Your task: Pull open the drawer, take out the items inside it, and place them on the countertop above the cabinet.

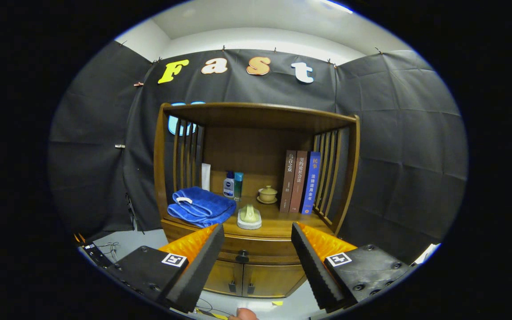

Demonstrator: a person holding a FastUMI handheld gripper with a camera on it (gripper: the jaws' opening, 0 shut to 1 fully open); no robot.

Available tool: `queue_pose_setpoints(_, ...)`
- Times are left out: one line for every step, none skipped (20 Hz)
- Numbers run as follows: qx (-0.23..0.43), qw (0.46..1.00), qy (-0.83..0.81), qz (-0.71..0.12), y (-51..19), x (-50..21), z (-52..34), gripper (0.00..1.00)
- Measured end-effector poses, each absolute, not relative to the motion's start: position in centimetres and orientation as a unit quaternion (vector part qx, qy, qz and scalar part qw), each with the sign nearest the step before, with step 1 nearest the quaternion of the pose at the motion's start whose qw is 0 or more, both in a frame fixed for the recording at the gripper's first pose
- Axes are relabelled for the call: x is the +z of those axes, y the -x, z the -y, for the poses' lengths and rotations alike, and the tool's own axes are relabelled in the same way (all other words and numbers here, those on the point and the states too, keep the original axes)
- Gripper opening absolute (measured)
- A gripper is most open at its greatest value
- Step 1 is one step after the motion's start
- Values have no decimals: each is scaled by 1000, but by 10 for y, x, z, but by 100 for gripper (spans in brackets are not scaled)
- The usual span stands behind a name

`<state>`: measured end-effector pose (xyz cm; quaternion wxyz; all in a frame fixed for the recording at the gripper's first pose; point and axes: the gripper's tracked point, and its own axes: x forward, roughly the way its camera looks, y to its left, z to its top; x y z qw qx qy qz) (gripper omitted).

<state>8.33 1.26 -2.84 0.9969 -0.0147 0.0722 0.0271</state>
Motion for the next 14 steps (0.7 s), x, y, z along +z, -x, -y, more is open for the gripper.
queue_pose_setpoints(22,998,12,-61,-76,-16,-9,98)
queue_pose_setpoints(19,998,13,-55,-70,-7,-5,98)
queue_pose_setpoints(15,998,19,-53,-65,-2,-1,98)
queue_pose_setpoints(12,998,28,-53,-59,2,3,98)
queue_pose_setpoints(8,998,36,-55,-54,2,7,98)
queue_pose_setpoints(8,998,37,-56,-51,3,7,98)
queue_pose_setpoints(12,998,36,-57,-48,2,6,98)
queue_pose_setpoints(14,998,35,-58,-46,1,5,98)
queue_pose_setpoints(14,997,36,-61,-45,-3,8,98)
queue_pose_setpoints(14,997,38,-64,-44,-6,10,98)
queue_pose_setpoints(16,997,39,-65,-44,-8,11,98)
queue_pose_setpoints(19,997,39,-67,-42,-11,10,98)
queue_pose_setpoints(21,997,39,-67,-42,-12,11,98)
queue_pose_setpoints(24,997,37,-64,-42,-11,11,98)
